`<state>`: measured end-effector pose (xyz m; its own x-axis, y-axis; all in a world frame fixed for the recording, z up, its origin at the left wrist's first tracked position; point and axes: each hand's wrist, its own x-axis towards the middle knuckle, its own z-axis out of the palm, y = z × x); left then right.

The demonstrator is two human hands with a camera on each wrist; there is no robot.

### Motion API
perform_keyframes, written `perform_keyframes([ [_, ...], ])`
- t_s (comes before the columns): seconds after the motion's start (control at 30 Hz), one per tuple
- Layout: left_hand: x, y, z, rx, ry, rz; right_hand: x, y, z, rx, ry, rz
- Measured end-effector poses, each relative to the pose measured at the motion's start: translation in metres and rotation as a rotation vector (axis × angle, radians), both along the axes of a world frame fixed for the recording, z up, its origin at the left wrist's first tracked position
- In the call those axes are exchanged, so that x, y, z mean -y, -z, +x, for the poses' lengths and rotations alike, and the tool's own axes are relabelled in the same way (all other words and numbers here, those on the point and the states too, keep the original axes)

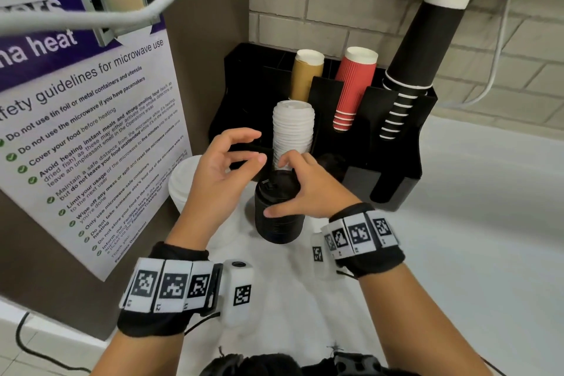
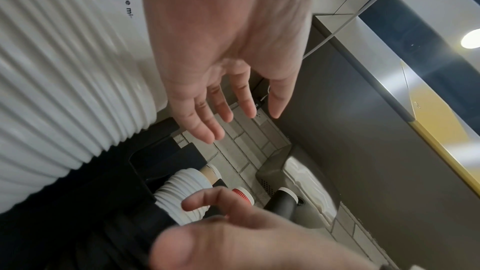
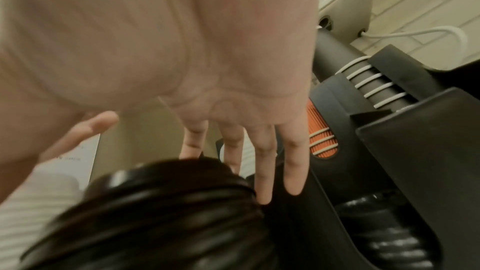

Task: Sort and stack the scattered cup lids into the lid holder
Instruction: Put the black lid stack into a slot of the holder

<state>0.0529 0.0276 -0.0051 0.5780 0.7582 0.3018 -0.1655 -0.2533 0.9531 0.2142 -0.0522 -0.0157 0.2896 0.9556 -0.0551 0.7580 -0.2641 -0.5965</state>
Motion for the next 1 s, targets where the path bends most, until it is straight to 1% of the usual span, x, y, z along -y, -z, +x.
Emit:
perform_keyframes([
  [0.17, 0.001, 0.001, 0.0, 0.01, 0.021, 0.007, -0.004, 0.01, -0.002, -0.013, 0.008, -0.014],
  [0.33, 0.002, 0.001, -0.002, 0.011, 0.039, 0.02, -0.007, 0.011, -0.002, -0.014, 0.021, -0.014],
  [0.37, 0.002, 0.0, -0.003, 0.015, 0.045, 0.022, -0.006, 0.011, -0.001, -0.025, 0.03, 0.006],
  [0.43, 0.003, 0.0, -0.003, 0.032, 0.053, 0.029, -0.004, 0.009, 0.001, -0.071, 0.066, 0.108],
  [0.53, 0.007, 0.001, -0.001, 0.04, 0.039, 0.058, 0.005, 0.004, 0.003, -0.212, 0.15, 0.333],
  [0.6, 0.009, 0.004, 0.001, 0.012, 0.054, 0.073, 0.012, -0.001, 0.002, -0.387, 0.188, 0.433],
  [0.67, 0.011, 0.009, 0.004, -0.028, 0.123, 0.056, 0.019, -0.006, -0.003, -0.6, 0.181, 0.463],
  [0.73, 0.015, 0.013, 0.008, -0.016, 0.229, -0.009, 0.024, -0.008, -0.007, -0.748, 0.129, 0.465],
  [0.8, 0.018, 0.015, 0.011, 0.017, 0.294, -0.045, 0.027, -0.009, -0.01, -0.827, 0.07, 0.455],
  [0.87, 0.019, 0.016, 0.012, 0.029, 0.306, -0.058, 0.029, -0.01, -0.011, -0.875, 0.028, 0.432],
  [1.0, 0.02, 0.017, 0.01, 0.065, 0.364, -0.056, 0.039, -0.014, -0.008, -0.863, -0.022, 0.39],
])
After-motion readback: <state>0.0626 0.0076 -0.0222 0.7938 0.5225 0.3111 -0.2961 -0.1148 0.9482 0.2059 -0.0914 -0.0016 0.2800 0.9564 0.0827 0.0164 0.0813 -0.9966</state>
